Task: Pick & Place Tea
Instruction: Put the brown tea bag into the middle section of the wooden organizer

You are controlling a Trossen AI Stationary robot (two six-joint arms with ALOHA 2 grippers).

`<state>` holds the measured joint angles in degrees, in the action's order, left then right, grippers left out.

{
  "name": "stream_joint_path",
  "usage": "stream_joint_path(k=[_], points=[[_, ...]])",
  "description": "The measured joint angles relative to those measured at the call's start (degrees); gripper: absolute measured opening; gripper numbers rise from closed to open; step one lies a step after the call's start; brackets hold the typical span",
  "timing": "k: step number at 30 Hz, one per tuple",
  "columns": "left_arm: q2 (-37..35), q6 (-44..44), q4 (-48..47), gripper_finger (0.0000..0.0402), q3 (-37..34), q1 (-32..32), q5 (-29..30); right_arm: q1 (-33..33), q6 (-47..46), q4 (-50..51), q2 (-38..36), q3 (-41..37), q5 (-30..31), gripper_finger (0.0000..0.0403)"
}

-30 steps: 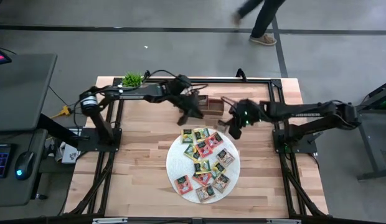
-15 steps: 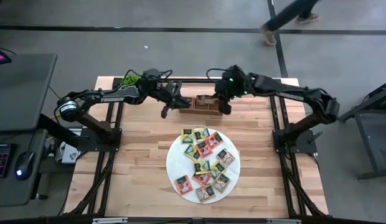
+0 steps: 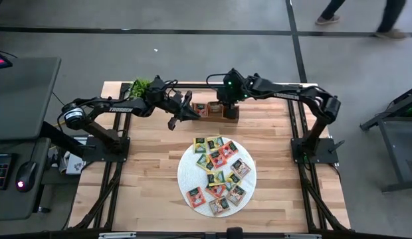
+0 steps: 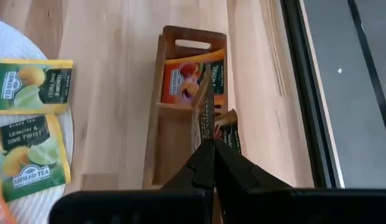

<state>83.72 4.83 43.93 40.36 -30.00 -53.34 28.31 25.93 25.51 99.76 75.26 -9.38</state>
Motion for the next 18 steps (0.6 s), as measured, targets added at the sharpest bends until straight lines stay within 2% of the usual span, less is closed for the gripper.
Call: stream_joint_path(k=[12, 18], points=[[0.0, 0.0, 0.1, 0.0044, 0.0, 0.0, -0.1, 1.3, -0.2, -0.7, 2.7, -0.1, 1.6, 0.0000], [0.0, 0.0, 0.1, 0.0044, 0.0, 0.0, -0.1, 2.1, -1.4, -0.6, 2.7, -0.9, -0.1, 0.0000]])
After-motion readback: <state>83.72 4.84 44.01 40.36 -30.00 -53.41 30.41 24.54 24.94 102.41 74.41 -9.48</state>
